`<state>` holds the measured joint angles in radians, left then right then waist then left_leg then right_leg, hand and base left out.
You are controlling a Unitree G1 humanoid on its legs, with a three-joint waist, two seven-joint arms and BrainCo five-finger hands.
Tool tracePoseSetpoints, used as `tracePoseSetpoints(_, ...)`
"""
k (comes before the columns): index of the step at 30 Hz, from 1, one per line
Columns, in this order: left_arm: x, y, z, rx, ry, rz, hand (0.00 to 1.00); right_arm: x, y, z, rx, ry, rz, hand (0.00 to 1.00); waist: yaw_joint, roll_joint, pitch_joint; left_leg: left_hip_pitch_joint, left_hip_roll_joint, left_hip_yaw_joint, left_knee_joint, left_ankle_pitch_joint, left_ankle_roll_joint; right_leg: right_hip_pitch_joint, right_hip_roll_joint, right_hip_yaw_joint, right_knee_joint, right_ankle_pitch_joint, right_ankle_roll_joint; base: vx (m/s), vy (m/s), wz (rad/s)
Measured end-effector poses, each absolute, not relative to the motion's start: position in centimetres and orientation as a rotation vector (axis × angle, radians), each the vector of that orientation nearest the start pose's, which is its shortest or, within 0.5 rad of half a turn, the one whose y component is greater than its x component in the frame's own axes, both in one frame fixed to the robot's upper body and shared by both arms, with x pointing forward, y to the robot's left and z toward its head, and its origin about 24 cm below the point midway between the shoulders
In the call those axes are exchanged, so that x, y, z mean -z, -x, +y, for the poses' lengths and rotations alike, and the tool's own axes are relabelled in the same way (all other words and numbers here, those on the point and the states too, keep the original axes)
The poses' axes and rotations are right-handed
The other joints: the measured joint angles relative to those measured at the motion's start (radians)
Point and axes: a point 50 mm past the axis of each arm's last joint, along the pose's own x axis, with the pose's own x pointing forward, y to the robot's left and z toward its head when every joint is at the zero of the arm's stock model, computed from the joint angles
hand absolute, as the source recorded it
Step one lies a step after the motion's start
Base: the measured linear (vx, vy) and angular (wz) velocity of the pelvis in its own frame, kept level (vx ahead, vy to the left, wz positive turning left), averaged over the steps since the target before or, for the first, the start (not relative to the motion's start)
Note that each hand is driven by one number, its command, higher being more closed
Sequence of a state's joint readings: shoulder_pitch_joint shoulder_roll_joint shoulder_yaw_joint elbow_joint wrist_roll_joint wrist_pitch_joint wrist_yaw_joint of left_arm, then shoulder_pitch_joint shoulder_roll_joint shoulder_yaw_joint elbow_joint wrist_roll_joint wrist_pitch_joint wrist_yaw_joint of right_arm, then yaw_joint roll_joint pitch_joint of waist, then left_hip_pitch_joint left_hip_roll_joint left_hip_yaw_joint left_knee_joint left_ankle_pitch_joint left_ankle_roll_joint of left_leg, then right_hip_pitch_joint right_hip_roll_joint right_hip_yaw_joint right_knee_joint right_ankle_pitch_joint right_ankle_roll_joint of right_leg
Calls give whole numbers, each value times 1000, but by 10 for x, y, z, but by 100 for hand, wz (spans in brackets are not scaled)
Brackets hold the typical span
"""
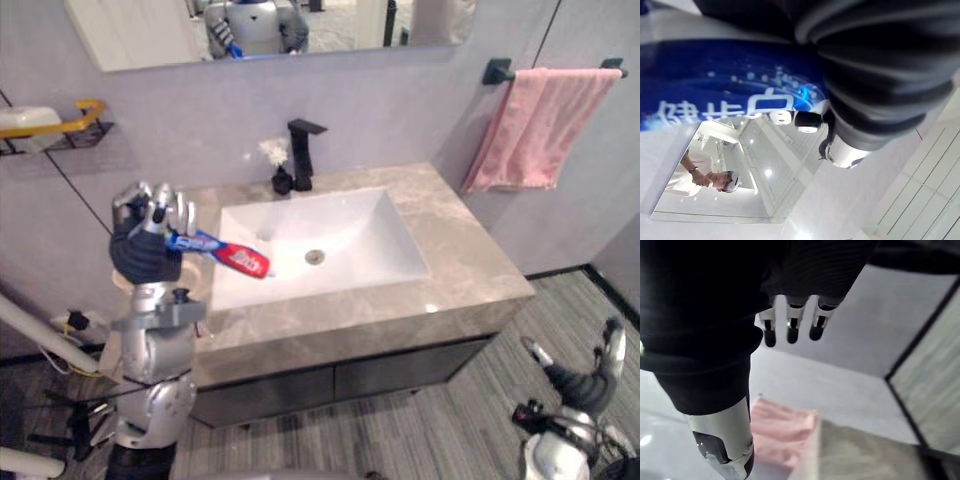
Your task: Organize washtable
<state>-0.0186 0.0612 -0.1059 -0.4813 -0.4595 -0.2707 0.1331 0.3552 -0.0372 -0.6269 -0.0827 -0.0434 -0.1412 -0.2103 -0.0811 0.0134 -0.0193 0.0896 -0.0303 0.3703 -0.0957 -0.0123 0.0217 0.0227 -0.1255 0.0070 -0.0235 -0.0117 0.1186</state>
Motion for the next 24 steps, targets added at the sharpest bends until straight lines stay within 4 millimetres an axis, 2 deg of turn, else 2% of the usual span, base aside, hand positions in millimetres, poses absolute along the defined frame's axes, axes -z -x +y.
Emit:
tracePoseSetpoints(2,-171,-221,146,53,493,-692,100,4,-103,-321,890,182,235,0,4,3,0,-2,2,15,0,-3,-1,-9,3,18,1,4,0,4,-11,-19)
tracePoseSetpoints(3,-171,-221,146,52,492,-692,100,11,-102,-319,887,156,262,0,5,4,0,-2,2,18,0,-4,-1,-9,4,21,1,6,0,2,-14,-15)
tracePoseSetpoints(5,-171,-221,146,50,481,-696,100,42,-93,-308,865,56,393,0,2,11,0,-2,2,20,0,-5,0,-9,4,22,1,7,0,1,-10,-3)
tracePoseSetpoints(8,-172,-221,148,36,458,-705,100,71,-87,-286,790,-51,514,0,3,19,0,-1,3,20,0,-5,0,-9,4,22,2,7,0,-3,-11,0)
tracePoseSetpoints(10,-174,-222,150,25,448,-715,100,80,-87,-275,738,-85,551,0,5,24,1,-1,3,19,0,-5,0,-9,4,22,3,7,0,0,0,0)
tracePoseSetpoints(15,-198,-228,156,-14,373,-832,100,99,-89,-252,602,-136,643,0,16,35,2,-1,0,-2,-1,-4,0,4,0,-1,2,6,0,-14,-27,11)
tracePoseSetpoints(20,-210,-230,163,-48,323,-888,100,109,-89,-242,527,-133,703,0,26,42,2,-1,-2,-19,-1,0,5,12,-3,-18,0,5,0,-5,-20,12)
tracePoseSetpoints(24,-216,-233,164,-44,277,-910,100,121,-80,-237,474,-121,791,0,40,41,3,-2,-7,-42,-1,1,5,29,-12,-45,-12,4,-1,6,-13,19)
